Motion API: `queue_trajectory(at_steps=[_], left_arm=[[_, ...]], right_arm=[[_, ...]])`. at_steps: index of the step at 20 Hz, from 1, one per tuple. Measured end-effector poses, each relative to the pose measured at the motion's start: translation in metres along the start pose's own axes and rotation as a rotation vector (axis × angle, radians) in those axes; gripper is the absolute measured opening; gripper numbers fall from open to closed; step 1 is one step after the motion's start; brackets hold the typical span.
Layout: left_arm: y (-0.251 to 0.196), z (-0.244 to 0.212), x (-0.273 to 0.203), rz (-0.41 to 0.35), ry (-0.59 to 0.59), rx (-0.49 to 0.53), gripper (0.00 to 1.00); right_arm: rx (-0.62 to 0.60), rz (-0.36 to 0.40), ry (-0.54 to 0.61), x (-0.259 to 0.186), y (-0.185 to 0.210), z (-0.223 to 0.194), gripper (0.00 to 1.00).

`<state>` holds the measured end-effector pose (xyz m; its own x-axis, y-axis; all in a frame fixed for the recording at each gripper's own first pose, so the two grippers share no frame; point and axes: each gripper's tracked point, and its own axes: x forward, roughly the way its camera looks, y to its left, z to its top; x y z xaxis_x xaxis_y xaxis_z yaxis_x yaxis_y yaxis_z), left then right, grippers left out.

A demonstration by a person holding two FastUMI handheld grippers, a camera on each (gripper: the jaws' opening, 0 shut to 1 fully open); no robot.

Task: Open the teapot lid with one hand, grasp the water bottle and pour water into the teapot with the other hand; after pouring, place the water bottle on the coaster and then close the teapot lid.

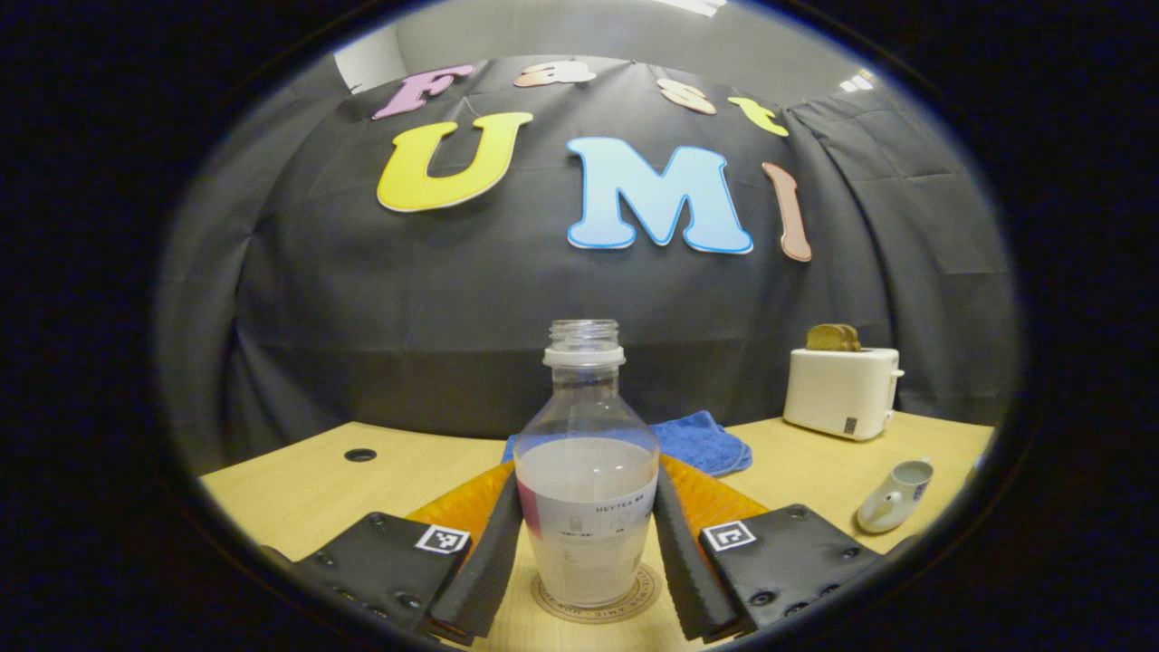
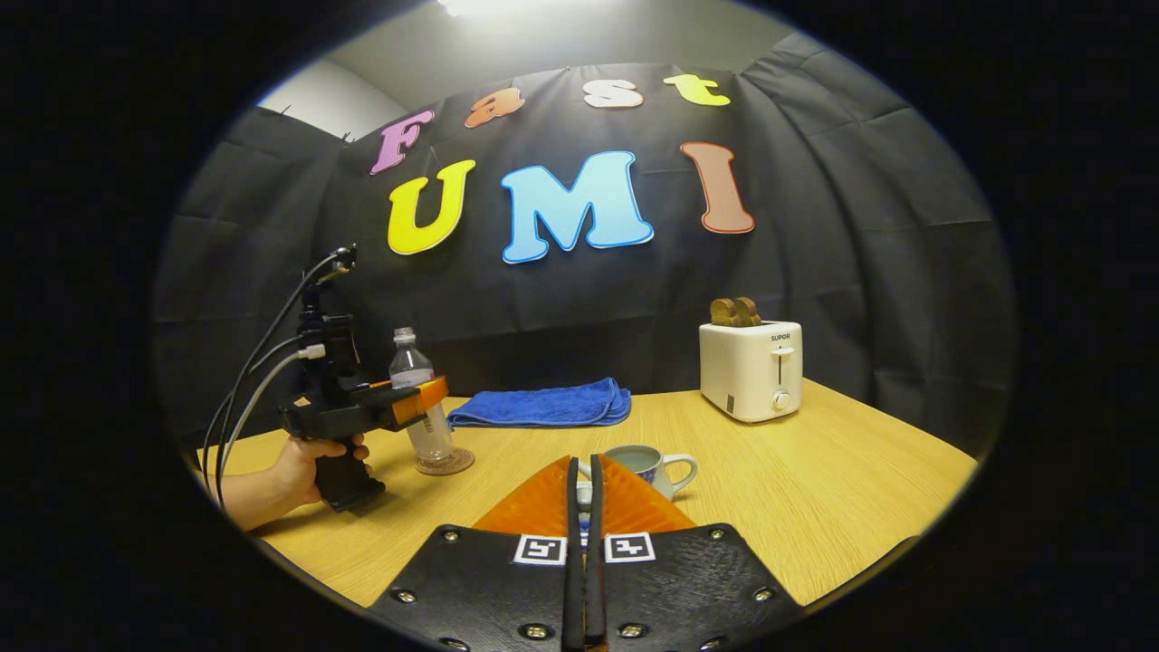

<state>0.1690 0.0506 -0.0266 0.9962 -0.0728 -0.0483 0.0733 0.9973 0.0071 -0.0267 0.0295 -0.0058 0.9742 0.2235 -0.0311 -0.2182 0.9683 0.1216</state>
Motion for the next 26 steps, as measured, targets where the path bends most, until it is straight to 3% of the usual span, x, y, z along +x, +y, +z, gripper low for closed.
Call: queue_trajectory(at_steps=[8, 18, 19, 26], left_arm=[[-0.013, -0.005, 0.003, -0.022, 0.005, 0.007, 0.84], [-0.014, 0.003, -0.005, -0.015, -0.024, 0.027, 0.91], [-0.012, 0.004, -0.005, -0.009, -0.03, 0.027, 0.96], [-0.018, 0.017, -0.019, -0.018, -0.058, 0.046, 0.97]], right_arm=[[0.005, -0.002, 0.004, 0.0, -0.003, -0.002, 0.01], [-0.002, 0.0, 0.006, 0.0, -0.003, -0.003, 0.01], [-0.003, 0.001, 0.006, 0.0, -0.002, -0.003, 0.01], [-0.016, 0.0, 0.001, 0.0, -0.001, 0.001, 0.01]])
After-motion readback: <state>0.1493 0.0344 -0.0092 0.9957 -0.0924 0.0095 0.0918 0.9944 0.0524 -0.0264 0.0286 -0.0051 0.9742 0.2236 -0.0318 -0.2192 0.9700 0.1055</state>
